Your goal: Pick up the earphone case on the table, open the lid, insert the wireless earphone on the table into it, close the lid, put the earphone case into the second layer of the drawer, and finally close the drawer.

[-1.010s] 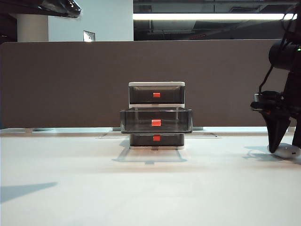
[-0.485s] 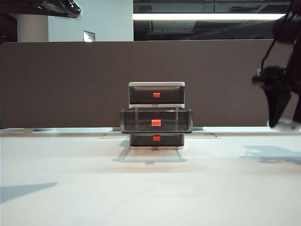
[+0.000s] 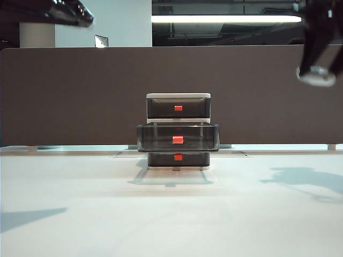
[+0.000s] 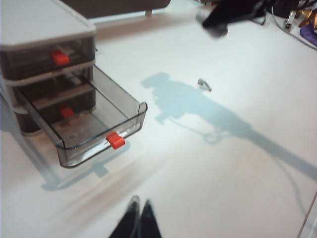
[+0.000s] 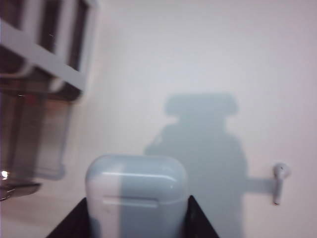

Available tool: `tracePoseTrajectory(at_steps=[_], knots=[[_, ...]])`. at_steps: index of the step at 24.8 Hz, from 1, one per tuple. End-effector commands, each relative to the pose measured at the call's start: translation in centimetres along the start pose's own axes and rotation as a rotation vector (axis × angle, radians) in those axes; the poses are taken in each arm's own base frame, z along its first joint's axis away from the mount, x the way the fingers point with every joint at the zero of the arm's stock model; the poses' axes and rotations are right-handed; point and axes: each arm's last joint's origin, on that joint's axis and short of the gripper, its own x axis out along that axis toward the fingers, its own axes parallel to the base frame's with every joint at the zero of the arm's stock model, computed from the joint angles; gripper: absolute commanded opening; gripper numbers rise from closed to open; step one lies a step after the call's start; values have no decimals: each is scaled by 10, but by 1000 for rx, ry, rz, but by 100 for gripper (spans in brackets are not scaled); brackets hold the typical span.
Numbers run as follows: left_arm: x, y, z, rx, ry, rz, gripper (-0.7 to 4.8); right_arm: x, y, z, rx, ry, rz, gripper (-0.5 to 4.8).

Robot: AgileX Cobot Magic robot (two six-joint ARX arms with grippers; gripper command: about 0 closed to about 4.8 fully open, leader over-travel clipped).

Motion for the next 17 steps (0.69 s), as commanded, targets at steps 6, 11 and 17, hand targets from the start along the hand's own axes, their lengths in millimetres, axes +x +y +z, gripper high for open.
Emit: tracePoseTrajectory(at_steps=[6, 11, 17], knots=[[5, 2, -14, -39, -8, -4, -6, -48, 28, -6, -5, -144, 86, 183], [7, 3, -20, -73, -26, -8, -6, -57, 40, -14, 12, -169, 128, 183], [8, 4, -23, -82, -18, -6, -6, -46, 45, -46, 72, -209, 182, 183]])
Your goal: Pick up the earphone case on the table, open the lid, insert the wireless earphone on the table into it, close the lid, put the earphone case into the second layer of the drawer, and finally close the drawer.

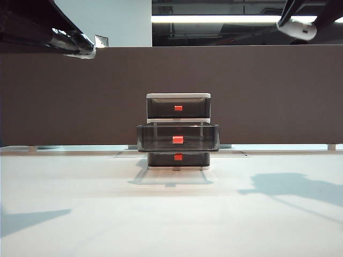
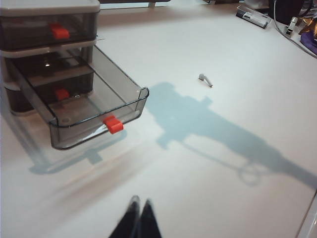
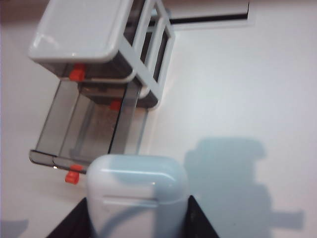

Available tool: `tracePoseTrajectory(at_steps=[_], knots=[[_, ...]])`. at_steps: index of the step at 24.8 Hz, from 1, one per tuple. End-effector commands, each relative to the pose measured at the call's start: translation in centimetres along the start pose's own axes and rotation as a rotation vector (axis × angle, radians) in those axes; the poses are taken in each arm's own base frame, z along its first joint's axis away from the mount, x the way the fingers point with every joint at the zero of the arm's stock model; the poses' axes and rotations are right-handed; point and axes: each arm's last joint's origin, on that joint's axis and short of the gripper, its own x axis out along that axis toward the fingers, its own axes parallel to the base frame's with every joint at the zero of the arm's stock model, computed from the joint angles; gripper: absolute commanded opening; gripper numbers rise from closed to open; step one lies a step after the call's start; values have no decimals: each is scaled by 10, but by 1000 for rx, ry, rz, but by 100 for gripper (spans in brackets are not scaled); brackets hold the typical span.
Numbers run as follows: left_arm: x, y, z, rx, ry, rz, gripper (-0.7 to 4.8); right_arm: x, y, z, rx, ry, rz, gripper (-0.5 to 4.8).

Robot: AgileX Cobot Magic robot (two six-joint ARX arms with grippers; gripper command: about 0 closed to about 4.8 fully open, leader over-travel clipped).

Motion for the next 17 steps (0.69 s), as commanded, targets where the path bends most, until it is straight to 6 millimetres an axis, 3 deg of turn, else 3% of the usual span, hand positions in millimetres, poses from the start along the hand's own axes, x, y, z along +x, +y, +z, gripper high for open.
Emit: tracePoseTrajectory(at_steps=[1, 7, 17], knots=[[1, 0, 2, -2, -14, -5, -6, 3, 1, -19, 62, -61, 39, 183], [14, 2, -4, -7, 38, 6, -6, 14, 6, -53, 153, -128, 146, 183], [42, -3, -9, -4, 46, -39, -6, 32, 25, -83, 195, -139, 189, 183]])
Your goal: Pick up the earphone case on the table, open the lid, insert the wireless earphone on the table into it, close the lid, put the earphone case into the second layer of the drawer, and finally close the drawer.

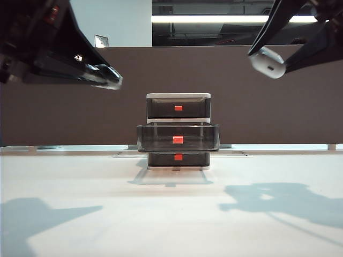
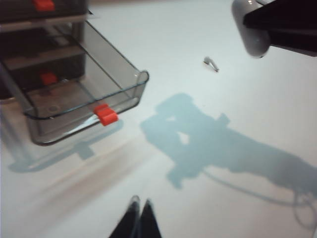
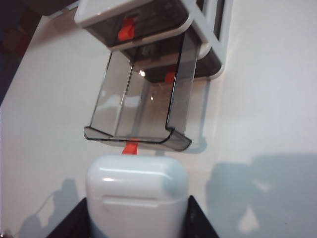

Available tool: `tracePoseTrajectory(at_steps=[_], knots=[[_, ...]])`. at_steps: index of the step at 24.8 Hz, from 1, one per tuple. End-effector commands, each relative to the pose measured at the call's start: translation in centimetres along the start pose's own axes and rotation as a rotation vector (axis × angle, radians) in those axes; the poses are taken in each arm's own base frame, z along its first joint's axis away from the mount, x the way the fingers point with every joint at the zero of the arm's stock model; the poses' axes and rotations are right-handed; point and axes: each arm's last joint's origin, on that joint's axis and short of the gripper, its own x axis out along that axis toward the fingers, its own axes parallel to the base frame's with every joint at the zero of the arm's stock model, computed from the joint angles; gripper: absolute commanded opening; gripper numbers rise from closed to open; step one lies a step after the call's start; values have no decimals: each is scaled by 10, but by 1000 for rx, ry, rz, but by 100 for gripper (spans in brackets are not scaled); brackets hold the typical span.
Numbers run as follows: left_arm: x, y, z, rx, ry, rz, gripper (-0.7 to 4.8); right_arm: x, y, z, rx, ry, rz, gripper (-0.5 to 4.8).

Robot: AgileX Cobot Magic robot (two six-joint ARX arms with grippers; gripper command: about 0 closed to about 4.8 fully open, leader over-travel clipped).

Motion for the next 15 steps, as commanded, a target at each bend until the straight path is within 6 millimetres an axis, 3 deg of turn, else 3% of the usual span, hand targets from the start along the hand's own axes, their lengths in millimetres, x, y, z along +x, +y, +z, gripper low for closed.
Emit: tracePoseTrajectory(at_steps=[1, 9, 15], knots=[[10, -8, 0, -14, -15, -49, -6, 3, 11, -6, 9, -72, 30, 183], [26, -22, -8, -83, 3, -124, -4, 7, 25, -29, 4, -85, 60, 175], [37, -22, -12, -127, 4, -126, 33, 10, 40, -44, -7, -89, 54, 175]])
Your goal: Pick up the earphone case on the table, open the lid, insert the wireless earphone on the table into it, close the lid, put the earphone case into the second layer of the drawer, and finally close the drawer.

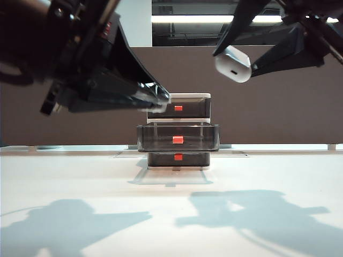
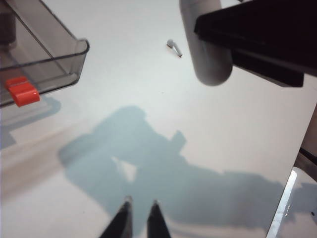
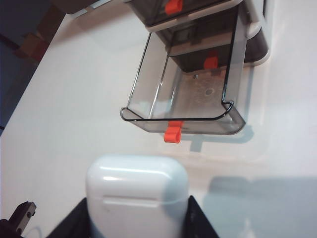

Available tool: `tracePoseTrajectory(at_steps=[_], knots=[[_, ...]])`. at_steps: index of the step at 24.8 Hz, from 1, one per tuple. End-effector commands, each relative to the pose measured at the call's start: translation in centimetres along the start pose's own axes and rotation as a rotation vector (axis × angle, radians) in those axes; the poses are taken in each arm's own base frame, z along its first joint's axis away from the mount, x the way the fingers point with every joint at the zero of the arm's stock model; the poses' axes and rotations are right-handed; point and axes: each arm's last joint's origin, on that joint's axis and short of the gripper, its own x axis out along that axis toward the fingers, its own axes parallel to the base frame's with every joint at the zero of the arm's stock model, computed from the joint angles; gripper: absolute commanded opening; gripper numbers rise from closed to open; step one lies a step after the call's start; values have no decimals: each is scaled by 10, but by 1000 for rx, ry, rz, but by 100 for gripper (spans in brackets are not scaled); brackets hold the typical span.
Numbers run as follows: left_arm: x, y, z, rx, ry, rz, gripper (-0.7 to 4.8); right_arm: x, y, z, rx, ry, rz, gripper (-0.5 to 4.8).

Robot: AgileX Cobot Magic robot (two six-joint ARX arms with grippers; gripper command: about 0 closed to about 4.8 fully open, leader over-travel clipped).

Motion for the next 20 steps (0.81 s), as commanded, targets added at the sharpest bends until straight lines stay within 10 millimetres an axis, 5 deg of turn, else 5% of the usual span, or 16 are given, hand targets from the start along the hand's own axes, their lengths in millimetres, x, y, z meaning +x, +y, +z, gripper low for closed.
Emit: tracePoseTrajectory(at_steps=[1, 7, 8, 10, 11, 20], knots=[[2, -2, 5, 0, -51, -22, 97, 5, 8, -3, 8, -29, 18, 175], [2, -2, 5, -15, -53, -23, 143, 17, 13, -9, 18, -5, 44, 175], [2, -2, 5, -17, -53, -23, 184, 18, 13, -9, 17, 1, 49, 175], [2, -2, 6, -19, -53, -23, 371, 24, 14, -13, 7, 48, 83, 175], [2, -2, 6, -19, -53, -23, 388, 27, 14, -15, -9, 68, 96, 175], [2, -2, 6, -17, -61, -25, 385, 35, 17, -19, 73, 136, 160, 175]])
